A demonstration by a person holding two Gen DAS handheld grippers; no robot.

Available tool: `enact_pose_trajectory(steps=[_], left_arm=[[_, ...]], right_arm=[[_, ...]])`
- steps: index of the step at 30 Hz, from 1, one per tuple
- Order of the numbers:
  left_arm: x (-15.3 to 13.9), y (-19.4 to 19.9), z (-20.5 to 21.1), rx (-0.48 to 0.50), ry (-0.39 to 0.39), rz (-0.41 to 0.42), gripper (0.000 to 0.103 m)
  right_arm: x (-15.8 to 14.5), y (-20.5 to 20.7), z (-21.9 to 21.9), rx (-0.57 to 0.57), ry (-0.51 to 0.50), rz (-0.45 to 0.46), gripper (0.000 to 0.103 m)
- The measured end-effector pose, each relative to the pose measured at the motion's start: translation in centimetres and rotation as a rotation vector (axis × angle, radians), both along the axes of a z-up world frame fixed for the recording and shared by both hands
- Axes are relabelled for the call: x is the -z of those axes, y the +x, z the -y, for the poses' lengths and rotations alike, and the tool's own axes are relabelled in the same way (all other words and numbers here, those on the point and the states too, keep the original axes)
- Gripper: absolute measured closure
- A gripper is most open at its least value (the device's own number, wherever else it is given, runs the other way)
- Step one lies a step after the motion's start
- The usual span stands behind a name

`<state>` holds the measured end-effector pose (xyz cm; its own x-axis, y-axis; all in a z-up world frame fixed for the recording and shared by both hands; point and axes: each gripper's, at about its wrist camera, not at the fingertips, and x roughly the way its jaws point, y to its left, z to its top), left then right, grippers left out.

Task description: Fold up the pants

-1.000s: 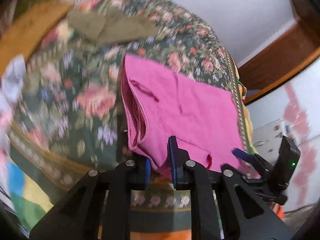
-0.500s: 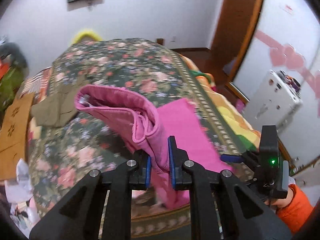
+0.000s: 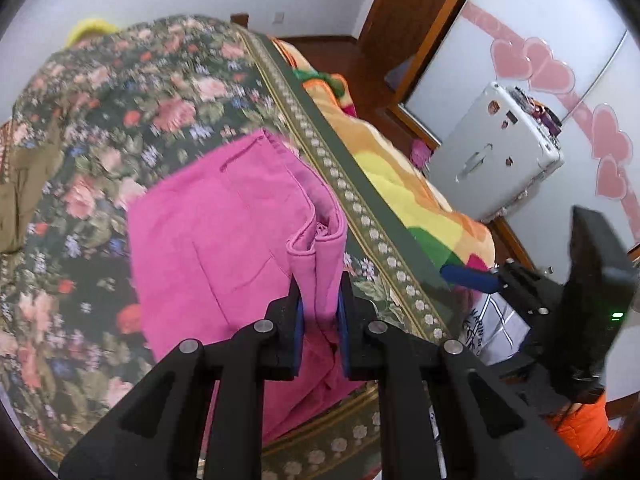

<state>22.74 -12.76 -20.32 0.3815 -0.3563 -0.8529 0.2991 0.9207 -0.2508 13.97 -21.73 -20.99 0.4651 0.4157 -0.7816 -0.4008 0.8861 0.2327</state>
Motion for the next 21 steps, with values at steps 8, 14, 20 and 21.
enact_pose_trajectory(steps=[8, 14, 20, 21], left_arm=[[-0.7, -0.8, 0.3, 0.032, 0.038, 0.033, 0.048], [-2.8, 1.1, -3.4, -0.071, 0.047, 0.121, 0.034], [-1.4, 6.4, -7.6, -0.15, 0.22, 0.132, 0.029], [-0.8, 7.2, -8.1, -0.156, 0.245, 0.122, 0.029]], right_arm=[[-0.4, -0.7, -0.7, -0.014, 0.005, 0.008, 0.022], [-0.3, -1.2, -1.5, -0.025, 0.026, -0.003, 0.022], [0.0, -0.8, -2.2, -0.03, 0.039, -0.017, 0.022], [0.1, -0.8, -2.3, -0.031, 0.041, -0.019, 0.022]])
